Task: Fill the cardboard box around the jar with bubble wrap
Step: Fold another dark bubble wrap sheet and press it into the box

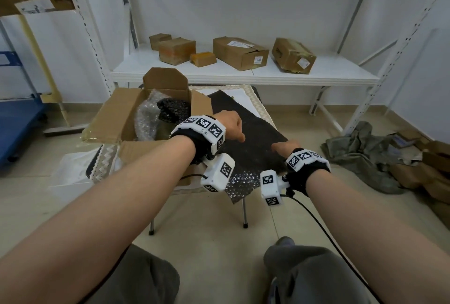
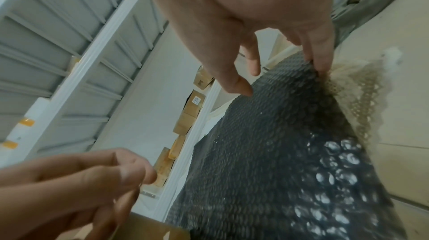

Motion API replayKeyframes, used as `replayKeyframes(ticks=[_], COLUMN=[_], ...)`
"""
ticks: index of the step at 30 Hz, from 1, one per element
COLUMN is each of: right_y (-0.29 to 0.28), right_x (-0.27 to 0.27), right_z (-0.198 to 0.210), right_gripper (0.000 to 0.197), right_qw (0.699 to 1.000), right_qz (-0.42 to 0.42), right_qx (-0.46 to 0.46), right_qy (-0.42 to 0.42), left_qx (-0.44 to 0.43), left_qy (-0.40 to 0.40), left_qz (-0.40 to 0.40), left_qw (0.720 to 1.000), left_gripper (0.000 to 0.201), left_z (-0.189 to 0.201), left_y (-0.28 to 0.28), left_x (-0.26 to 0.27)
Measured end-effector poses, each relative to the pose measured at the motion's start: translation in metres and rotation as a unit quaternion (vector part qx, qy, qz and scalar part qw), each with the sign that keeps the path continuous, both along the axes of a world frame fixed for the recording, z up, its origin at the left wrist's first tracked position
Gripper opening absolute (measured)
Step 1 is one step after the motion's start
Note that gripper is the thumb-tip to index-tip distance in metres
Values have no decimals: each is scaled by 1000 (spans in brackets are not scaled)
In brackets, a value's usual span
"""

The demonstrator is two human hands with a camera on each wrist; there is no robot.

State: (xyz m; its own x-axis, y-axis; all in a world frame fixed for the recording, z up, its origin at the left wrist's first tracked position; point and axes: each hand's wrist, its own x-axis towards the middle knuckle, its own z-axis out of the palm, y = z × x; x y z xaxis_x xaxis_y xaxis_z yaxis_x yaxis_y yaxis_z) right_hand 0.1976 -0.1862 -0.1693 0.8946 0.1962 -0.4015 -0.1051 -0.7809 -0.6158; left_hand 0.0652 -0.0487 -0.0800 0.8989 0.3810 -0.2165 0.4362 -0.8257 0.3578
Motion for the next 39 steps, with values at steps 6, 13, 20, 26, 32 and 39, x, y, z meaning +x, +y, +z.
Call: replayKeyframes(ticks=[6,13,20,26,32,39], right_y=[-15,-24,-12,-15,-36,-47], right_x=[-4,8,25,-1,-3,15], right_z=[3,-8,-5,12,0,-21], right_gripper=[22,46,21,19,38,13], right_qw=[1000,981,960,882,876,870], right_qz=[1,-18,-51,-271,-335,-322], right_qx=[2,180,275,381,342,374], right_qy=[16,63,18,-51,-57,2], left_qx=[22,63,46,2,-116,-213], left_qy=[35,96,46,-46,-67,-104], left_qz=[23,3,-17,-5,6,-6], left_qw=[999,993,998,999,991,971], left_gripper=[36,72,42,17,13,28], left_z=[-5,-23,-47,-59,-70,-77], left_y=[-2,-27,-56,-53,-43,-45], left_x=[1,5,11,5,-4,-12])
